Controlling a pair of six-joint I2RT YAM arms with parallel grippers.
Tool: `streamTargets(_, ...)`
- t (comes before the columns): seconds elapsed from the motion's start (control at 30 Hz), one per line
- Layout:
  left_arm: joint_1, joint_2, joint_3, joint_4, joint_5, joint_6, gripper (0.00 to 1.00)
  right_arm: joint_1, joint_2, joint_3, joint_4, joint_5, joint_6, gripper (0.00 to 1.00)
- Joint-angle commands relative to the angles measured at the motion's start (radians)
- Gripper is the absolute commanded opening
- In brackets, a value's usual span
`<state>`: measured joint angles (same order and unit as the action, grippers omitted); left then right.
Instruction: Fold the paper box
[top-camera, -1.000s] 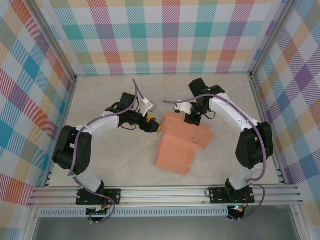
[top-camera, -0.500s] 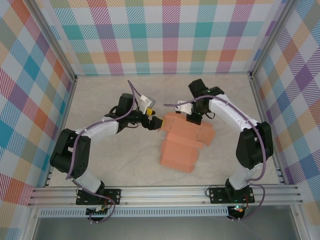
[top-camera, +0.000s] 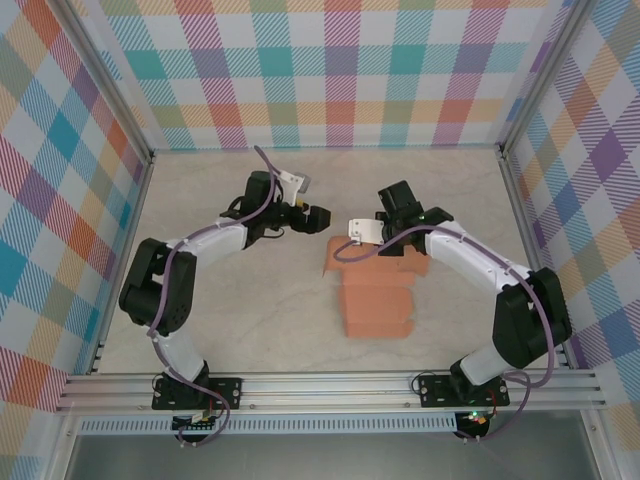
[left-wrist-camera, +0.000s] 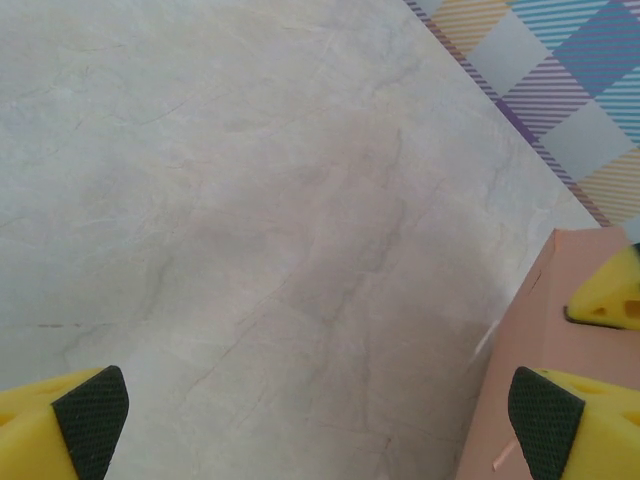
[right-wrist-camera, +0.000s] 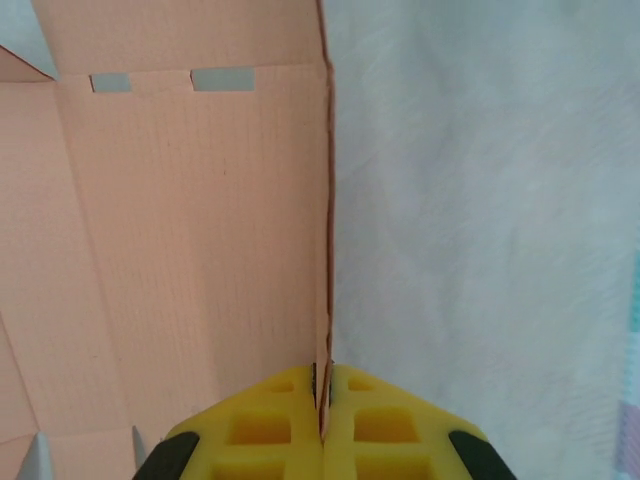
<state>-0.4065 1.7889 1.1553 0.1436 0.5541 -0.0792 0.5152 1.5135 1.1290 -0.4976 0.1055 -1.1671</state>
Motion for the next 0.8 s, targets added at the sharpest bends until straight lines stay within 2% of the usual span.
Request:
streamTargets(0.0,-0.015,0.046,0.048,-0.035,0.057,0.009,1.0,0.022,-0.03,-0.031,0.16,0.023,-0.084,0.02)
streamTargets(0.17,-0.029,0.047,0.028,-0.027,0.105,0.055,1.0,0.043,-0.02,-0.066,0.239,0.056,-0.117,0.02)
streamTargets(0.3,-0.05,0.056,0.045,-0.138,0.113,0.174,1.0,0.046,-0.003,-0.075,0.279,0.051,-0.118,0.02)
streamTargets(0.4,-0.062,0.069,0.074,-0.241,0.081,0.25,1.0,0.049,0.02,-0.057,0.279,0.048,-0.108,0.03)
streamTargets(0.67,-0.082,0.099,0.121,-0.369,0.012,0.363,1.0,0.056,0.041,-0.038,0.297,0.022,-0.071,0.04)
streamTargets(0.77,-0.084,0.098,0.121,-0.365,0.037,0.36,1.0,0.064,0.033,-0.063,0.343,0.03,-0.059,0.05)
